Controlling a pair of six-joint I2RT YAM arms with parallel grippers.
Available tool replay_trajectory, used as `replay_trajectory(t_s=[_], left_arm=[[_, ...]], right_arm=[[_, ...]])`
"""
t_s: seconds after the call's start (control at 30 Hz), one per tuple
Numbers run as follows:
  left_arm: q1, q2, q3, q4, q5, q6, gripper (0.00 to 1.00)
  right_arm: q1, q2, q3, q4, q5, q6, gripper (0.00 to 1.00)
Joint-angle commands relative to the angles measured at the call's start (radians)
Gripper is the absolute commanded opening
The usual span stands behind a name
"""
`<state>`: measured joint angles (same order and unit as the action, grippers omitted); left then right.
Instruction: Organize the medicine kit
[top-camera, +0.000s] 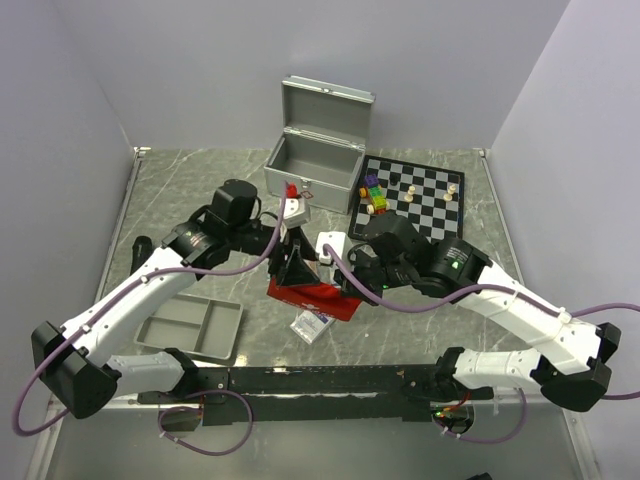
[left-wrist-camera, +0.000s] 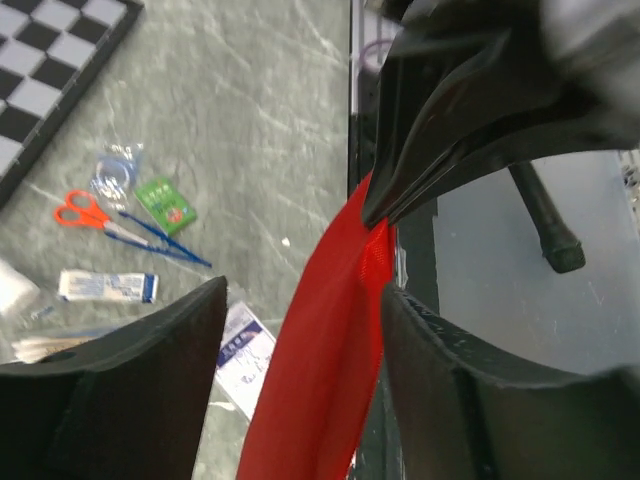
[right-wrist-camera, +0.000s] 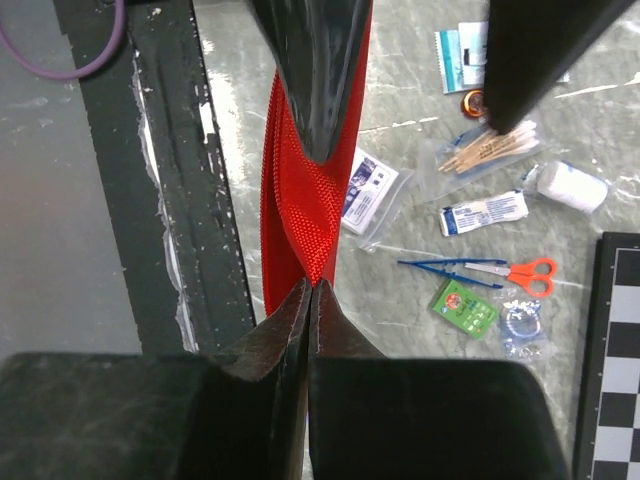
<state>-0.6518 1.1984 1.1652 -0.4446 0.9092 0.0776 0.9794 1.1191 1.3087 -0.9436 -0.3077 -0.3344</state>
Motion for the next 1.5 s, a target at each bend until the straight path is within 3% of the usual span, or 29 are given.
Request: replay_trajectory(t_s=[0.0, 0.37, 0.57, 0.67, 1.17, 1.3, 1.37, 1.47], left_arm=[[-0.025, 0.003, 0.037, -0.052, -0.061, 0.042, 0.64], [-0.028, 0.001, 0.031, -0.065, -0.064, 0.056, 0.55], [-0.038, -0.002, 0.03, -0.071, -0.064, 0.053, 0.67], [-0.045, 0.009, 0.037, -0.081, -0.062, 0.06, 0.67], [-0.095, 0.039, 0.056, -0.14, -0.049, 0.114, 0.3], [-0.114, 0.049, 0.056, -0.154, -0.053, 0.125, 0.14], [-0.124, 0.049, 0.054, -0.157, -0.067, 0.126, 0.01], [-0.132, 0.047, 0.042, -0.148, -0.075, 0.114, 0.01]], right_arm=[[0.013, -0.015, 0.052, 0.009, 0.033, -0.003, 0.0], [0.016, -0.047, 0.031, 0.014, 0.05, -0.011, 0.0], [0.016, -0.054, 0.023, 0.017, 0.048, -0.011, 0.0], [0.018, -0.055, 0.024, 0.019, 0.048, -0.011, 0.0], [0.016, -0.039, 0.052, 0.003, 0.058, -0.018, 0.0], [0.016, -0.041, 0.057, 0.006, 0.058, -0.02, 0.0], [0.016, -0.039, 0.055, 0.008, 0.061, -0.018, 0.0], [0.016, -0.039, 0.055, 0.008, 0.059, -0.017, 0.0]])
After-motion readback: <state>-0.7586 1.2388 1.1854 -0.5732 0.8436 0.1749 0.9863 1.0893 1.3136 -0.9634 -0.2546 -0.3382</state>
